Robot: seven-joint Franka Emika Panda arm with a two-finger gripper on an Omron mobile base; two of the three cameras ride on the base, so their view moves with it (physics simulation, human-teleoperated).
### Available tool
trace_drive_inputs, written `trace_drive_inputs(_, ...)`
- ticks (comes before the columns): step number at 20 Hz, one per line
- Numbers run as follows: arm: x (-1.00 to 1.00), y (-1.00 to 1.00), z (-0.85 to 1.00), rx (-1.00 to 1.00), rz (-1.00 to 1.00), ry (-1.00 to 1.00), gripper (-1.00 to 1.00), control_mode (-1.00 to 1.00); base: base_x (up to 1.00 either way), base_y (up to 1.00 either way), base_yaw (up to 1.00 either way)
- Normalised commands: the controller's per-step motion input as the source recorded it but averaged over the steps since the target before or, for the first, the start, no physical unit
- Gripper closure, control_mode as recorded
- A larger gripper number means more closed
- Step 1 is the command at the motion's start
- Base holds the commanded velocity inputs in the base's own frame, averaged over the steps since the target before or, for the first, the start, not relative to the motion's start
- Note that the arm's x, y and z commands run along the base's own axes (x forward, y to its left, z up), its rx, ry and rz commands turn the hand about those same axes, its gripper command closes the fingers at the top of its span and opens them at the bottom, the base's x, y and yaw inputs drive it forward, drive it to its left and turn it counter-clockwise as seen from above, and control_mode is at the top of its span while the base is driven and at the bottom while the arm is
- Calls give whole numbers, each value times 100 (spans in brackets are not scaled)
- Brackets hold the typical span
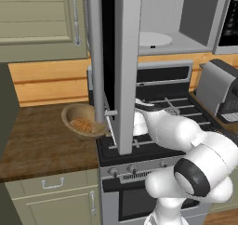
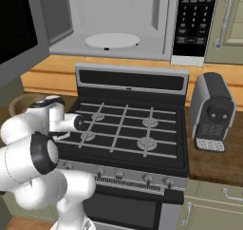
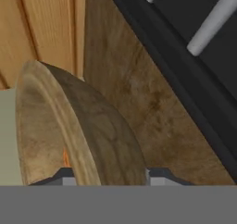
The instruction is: Open the microwave, place the bowl with waffle inside the microwave, then close the microwave door and turn it on.
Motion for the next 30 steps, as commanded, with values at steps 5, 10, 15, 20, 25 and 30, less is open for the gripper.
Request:
trace_drive_inputs(5, -21, -99, 94, 2, -24, -3, 100, -100, 0, 0, 0)
trace_drive_inputs(10, -26, -96, 23, 3, -18, -14, 100, -100, 0, 0, 0)
trace_drive_inputs(15, -25, -99, 92, 0, -26, -12, 100, -100, 0, 0, 0)
trace_drive_inputs(20, -20, -94, 39, -4, -25, 0, 100, -100, 0, 0, 0)
trace_drive_inputs(25, -29, -81, 80, -1, -19, 0, 100, -100, 0, 0, 0)
trace_drive_inputs(30, -33, -70, 100, 0, -13, 0, 100, -100, 0, 0, 0)
